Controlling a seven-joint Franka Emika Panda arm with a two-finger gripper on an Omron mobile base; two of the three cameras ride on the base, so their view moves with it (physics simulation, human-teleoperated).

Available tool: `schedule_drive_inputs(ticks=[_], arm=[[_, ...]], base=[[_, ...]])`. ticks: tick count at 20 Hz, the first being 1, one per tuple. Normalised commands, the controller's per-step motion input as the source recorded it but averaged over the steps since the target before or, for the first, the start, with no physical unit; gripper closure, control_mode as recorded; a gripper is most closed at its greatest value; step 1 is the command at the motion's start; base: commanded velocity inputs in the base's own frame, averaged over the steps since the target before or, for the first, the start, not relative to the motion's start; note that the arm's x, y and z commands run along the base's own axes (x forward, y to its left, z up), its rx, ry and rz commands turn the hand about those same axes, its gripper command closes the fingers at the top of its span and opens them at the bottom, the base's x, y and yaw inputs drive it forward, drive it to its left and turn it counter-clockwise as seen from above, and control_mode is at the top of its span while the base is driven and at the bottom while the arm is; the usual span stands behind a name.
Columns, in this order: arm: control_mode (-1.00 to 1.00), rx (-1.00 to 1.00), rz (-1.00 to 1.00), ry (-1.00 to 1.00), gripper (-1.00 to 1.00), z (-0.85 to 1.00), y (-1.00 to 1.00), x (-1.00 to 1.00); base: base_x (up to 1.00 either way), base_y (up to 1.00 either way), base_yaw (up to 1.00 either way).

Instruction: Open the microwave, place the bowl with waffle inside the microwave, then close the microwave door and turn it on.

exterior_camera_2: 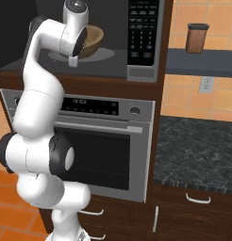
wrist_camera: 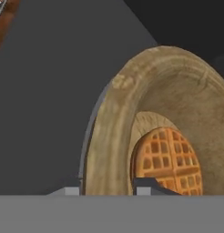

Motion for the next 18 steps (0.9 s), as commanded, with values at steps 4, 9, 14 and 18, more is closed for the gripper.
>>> schedule_drive_inputs(ticks=[4,9,14,18], arm=[[-1.00,-0.10,-0.01,0.08,1.00,0.00,0.13,0.52],[-1.00,-0.10,-0.02,0.05,-1.00,0.00,0.02,0.14],[-1.00,-0.10,0.00,-0.03,-1.00,-0.03,0.00,0.05],[-1.00,-0.11,0.00,-0.23,-1.00,-0.42,0.01,0.00]], base=[[0.00,0.00,0.00],[0.00,0.00,0.00],[0.00,0.00,0.00],[0.00,0.00,0.00]])
